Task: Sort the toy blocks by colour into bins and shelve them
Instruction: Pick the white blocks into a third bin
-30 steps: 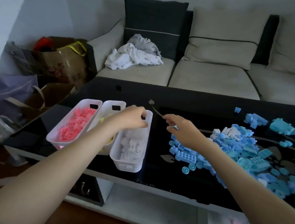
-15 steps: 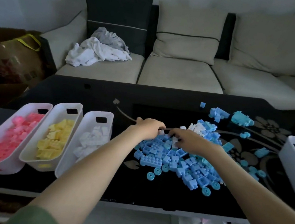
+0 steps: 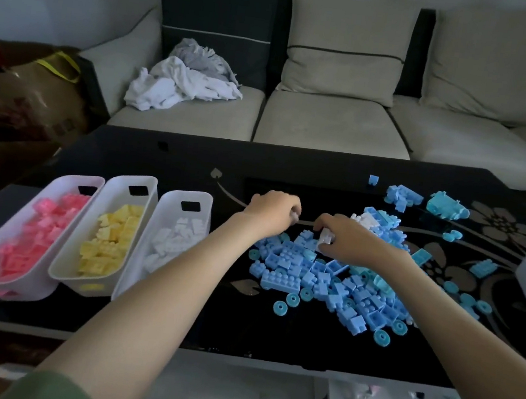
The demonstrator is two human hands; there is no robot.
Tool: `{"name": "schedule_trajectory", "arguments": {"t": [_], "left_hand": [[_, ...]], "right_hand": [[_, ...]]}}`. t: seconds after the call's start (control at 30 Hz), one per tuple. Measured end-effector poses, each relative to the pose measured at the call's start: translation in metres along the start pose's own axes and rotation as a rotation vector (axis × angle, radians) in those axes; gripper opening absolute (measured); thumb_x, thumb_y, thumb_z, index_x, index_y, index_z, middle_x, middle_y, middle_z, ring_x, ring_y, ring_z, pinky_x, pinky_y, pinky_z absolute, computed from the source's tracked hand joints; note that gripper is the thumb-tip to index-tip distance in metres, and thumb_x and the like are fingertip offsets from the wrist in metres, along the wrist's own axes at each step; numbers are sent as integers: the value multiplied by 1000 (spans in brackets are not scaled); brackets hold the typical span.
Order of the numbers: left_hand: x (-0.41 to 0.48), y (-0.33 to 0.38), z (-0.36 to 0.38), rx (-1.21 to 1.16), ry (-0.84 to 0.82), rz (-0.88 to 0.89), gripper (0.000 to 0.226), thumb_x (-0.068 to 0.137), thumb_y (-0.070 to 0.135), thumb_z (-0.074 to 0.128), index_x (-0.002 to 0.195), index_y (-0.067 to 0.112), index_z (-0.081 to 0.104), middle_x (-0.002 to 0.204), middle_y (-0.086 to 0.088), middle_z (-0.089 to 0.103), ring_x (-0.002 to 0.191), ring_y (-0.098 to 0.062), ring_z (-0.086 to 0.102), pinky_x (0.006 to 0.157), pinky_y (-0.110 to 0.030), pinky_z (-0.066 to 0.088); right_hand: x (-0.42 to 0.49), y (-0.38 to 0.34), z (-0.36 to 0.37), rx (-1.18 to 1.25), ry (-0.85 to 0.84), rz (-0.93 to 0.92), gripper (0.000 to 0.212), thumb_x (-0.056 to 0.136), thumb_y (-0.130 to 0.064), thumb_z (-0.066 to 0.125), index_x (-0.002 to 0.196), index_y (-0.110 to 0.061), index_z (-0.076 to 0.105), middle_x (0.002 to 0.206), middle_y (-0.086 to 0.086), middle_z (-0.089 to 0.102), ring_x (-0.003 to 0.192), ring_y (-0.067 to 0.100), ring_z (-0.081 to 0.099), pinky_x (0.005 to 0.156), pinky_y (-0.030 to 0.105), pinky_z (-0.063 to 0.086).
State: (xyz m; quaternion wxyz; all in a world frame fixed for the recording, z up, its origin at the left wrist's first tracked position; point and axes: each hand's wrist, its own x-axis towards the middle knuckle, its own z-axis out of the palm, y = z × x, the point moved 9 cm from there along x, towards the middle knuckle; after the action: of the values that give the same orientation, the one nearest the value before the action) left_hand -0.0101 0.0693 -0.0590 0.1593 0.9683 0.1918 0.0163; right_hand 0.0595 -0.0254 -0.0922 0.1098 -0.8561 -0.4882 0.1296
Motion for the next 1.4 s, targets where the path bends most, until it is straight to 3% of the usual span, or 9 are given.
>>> {"name": "schedule_trajectory", "arguments": {"t": [0.2, 0.33, 0.47, 0.63, 0.77, 0.97, 1.17, 1.33, 1.4], "left_hand": [[-39, -27, -53, -63, 28, -64, 24, 96, 29, 50, 118, 23, 58, 113, 1, 59, 101, -18, 57, 92, -35, 47], [-76, -68, -73, -23, 9, -152, 31, 93, 22, 55, 124, 20, 54, 109, 0, 57, 93, -15, 55, 81, -30, 48], [-111, -111, -84, 39, 16, -260, 27, 92, 17, 52, 119, 18, 54, 110, -4, 59, 84, -16, 54, 64, -24, 40], [-140, -145, -72, 32, 7, -381, 31, 92, 17, 55, 123, 18, 59, 105, -1, 60, 89, -16, 58, 72, -23, 44], [-144, -139, -72, -25, 102, -337, 34, 101, 15, 38, 128, 24, 56, 120, 0, 60, 100, -18, 58, 79, -30, 44], [-107, -93, -69, -160, 176, -199, 33, 99, 15, 38, 119, 26, 61, 122, 2, 63, 111, -18, 57, 98, -40, 44], [-58, -30, -28, -217, 82, -70, 28, 98, 16, 46, 122, 18, 60, 121, -3, 61, 100, -17, 61, 83, -27, 49], [-11, 13, 7, -183, -11, -4, 36, 99, 10, 41, 130, 22, 54, 131, -6, 55, 89, -18, 61, 75, -33, 53], [10, 24, 25, -130, -95, 8, 44, 97, 8, 41, 138, 25, 46, 138, -7, 48, 92, -22, 60, 70, -33, 50]], "right_hand": [[-7, -39, -39, 71, 174, -4, 23, 90, -22, 54, 113, -18, 54, 110, 3, 46, 90, 16, 48, 74, 25, 37], [-22, -119, -44, 172, 271, -236, 22, 87, -18, 60, 109, -17, 56, 108, -3, 45, 86, 13, 53, 75, 21, 41], [-37, -203, -17, 261, 185, -470, 21, 86, -15, 64, 107, -14, 60, 105, -3, 48, 85, 14, 58, 80, 21, 49], [-30, -227, 26, 264, -20, -416, 37, 84, -24, 66, 119, -20, 54, 112, -6, 48, 99, 12, 53, 84, 23, 45], [-29, -214, 32, 210, -45, -363, 46, 90, -33, 58, 134, -25, 45, 137, -7, 44, 113, 14, 51, 95, 25, 41], [-30, -156, 4, 169, 50, -272, 44, 96, -18, 50, 139, -20, 40, 141, 1, 43, 126, 17, 44, 97, 20, 32], [-20, -43, -13, 117, 99, -8, 42, 95, -9, 48, 136, -15, 44, 133, 6, 50, 119, 21, 50, 95, 26, 37], [-9, 64, -36, 137, 214, 223, 41, 96, -4, 40, 134, -17, 45, 136, 13, 47, 110, 30, 54, 82, 34, 44], [-2, 89, -41, 85, 217, 263, 45, 97, -7, 39, 138, -22, 40, 140, 14, 40, 114, 32, 51, 86, 38, 44]]}}
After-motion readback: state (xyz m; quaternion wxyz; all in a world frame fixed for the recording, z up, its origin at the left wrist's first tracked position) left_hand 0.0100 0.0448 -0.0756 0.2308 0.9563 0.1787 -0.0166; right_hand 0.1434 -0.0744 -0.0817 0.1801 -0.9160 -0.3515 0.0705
